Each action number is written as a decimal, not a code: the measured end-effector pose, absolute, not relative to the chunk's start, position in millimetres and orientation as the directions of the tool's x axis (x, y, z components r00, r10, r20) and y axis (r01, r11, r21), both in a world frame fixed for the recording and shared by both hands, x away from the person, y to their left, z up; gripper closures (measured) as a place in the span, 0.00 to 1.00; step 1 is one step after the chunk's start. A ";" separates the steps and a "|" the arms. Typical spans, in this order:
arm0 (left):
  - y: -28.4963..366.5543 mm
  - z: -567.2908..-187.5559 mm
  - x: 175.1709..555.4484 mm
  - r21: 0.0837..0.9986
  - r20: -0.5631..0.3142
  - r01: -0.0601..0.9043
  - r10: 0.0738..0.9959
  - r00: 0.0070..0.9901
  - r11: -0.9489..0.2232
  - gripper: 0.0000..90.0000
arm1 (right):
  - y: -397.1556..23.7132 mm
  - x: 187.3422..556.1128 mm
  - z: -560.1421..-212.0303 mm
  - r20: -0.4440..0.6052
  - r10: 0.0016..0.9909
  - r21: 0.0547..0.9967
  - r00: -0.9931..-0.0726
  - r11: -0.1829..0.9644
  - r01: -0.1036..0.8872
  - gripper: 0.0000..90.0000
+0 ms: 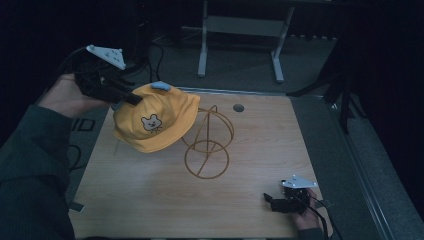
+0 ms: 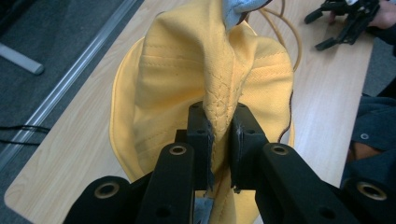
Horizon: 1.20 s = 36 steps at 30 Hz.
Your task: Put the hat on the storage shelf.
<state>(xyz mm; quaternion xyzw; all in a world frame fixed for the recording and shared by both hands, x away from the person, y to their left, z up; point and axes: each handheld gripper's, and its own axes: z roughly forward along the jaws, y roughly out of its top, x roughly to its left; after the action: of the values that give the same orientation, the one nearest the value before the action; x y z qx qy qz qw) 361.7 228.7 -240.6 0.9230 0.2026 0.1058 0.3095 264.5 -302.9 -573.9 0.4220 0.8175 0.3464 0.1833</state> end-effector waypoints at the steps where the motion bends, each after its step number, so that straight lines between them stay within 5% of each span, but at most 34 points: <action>1: 228.7 -240.6 361.7 0.614 0.070 0.309 0.440 0.896 -0.726 0.89 | -302.9 264.5 -573.9 -0.007 0.817 0.721 -0.577 0.404 0.563 0.12; 36: 187.6 -214.8 381.9 0.586 0.077 0.289 0.407 0.910 -0.757 0.89 | -303.1 264.6 -574.0 -0.010 0.816 0.721 -0.578 0.406 0.561 0.12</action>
<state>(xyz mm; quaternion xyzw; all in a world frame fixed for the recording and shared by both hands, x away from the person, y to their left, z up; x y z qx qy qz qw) 381.9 187.6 -214.8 0.9319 0.1869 0.1005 0.2942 264.6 -303.1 -574.0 0.4207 0.8181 0.3462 0.1840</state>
